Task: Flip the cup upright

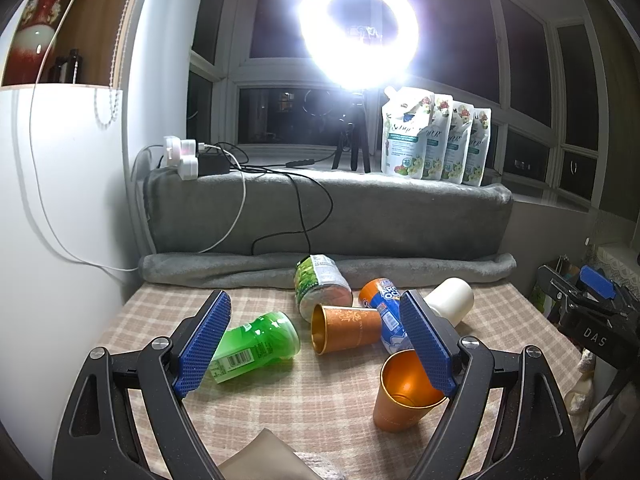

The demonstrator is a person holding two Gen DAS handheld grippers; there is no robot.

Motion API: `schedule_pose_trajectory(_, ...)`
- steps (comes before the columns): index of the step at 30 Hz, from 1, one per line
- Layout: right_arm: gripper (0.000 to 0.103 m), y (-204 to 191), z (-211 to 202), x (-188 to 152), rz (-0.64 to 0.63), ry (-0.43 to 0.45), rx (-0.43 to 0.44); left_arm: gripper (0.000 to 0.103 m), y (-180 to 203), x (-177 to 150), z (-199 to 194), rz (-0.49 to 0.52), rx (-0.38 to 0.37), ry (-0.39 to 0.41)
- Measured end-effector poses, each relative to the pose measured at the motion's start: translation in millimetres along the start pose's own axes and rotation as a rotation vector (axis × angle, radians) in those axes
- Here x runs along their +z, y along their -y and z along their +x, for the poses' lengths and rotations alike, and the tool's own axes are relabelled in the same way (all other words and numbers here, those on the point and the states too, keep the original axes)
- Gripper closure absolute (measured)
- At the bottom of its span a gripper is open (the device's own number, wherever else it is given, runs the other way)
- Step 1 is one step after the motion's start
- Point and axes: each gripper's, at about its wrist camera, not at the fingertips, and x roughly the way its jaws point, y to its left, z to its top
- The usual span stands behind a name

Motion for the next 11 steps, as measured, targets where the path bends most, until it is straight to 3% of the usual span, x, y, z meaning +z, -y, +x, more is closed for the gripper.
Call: schedule_pose_trajectory(11, 0.000, -2.8, 1.4, -1.9, -0.008, -0.006, 0.005, 0.017, -2.3, 2.1, -2.1, -0.005, 0.006, 0.004)
